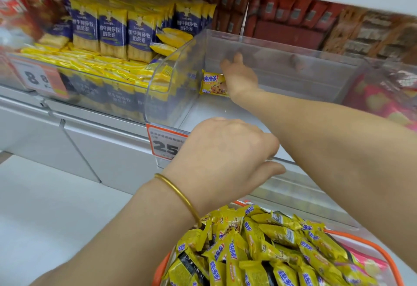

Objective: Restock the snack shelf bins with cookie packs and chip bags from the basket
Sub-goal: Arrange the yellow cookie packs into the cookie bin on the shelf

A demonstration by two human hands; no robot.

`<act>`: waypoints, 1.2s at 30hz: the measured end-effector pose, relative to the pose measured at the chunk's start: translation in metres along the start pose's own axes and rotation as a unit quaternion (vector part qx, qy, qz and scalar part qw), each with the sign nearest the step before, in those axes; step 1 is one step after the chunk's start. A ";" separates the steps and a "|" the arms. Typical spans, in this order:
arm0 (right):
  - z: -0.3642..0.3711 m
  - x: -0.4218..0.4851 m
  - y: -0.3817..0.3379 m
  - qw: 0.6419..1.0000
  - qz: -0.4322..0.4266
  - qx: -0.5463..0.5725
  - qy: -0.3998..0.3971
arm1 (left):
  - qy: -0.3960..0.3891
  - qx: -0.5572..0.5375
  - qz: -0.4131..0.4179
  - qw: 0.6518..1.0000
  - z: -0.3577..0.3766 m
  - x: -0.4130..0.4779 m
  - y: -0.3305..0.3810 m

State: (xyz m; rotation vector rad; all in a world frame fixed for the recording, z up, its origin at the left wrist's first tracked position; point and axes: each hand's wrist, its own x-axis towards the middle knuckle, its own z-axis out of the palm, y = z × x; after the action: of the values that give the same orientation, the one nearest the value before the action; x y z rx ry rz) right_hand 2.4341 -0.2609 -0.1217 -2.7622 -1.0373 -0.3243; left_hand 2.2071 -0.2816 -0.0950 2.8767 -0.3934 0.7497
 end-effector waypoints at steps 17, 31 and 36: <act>-0.071 -0.054 0.012 0.996 0.018 0.083 -0.010 | 0.052 0.034 0.028 0.998 0.013 -0.009 -0.004; -0.096 -0.322 0.081 0.943 0.035 0.181 -0.276 | 0.029 -0.075 -0.031 0.996 0.040 -0.055 0.073; -0.028 -0.338 0.096 0.921 0.030 0.133 -0.365 | -0.124 -0.068 -0.017 0.990 0.072 -0.062 0.092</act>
State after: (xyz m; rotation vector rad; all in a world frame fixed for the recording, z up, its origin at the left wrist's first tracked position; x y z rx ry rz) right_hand 2.2462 -0.5506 -0.1919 -2.6712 -1.0145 0.8580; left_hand 2.1618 -0.3702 -0.1817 2.8441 -0.4045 0.3438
